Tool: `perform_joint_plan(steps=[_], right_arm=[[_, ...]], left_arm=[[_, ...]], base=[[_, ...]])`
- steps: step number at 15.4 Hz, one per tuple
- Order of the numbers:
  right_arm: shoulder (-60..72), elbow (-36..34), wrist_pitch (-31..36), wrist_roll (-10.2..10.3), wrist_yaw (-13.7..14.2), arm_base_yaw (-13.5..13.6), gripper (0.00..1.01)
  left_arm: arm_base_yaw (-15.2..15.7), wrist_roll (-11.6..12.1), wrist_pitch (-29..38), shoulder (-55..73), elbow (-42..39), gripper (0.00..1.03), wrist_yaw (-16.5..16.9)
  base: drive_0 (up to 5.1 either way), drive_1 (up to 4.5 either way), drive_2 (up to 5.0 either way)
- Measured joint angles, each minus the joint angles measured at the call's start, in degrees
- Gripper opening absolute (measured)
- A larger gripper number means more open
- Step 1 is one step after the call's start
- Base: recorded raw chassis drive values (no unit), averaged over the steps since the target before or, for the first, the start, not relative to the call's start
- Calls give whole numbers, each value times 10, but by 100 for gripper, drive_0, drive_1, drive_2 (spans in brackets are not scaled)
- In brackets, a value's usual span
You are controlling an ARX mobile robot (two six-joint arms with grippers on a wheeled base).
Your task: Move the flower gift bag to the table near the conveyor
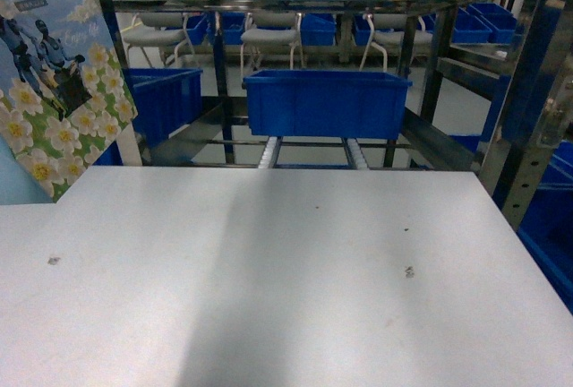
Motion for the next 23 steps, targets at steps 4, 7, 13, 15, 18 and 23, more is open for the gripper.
perform_joint_plan(steps=[4, 7, 13, 15, 18, 23], right_arm=[[0, 0, 0, 0, 0, 0, 2], [0, 0, 0, 0, 0, 0, 2], [1, 0, 0, 0, -4, 0, 2], [0, 0, -1, 0, -4, 0, 2], [24, -7, 33, 5, -19, -12, 2], [221, -24, 240, 6, -74, -29, 2]], left_arm=[[0, 0, 0, 0, 0, 2, 0], [0, 0, 0, 0, 0, 2, 0], [3, 0, -1, 0, 0, 2, -3], [2, 1, 1, -1, 0, 2, -4], [0, 2, 0, -1, 0, 2, 2], [0, 2, 0, -1, 0, 2, 0]], base=[[-503, 242, 242], [-503, 242, 242], [-503, 242, 242], [-503, 242, 242], [-503, 242, 242], [-503, 242, 242]])
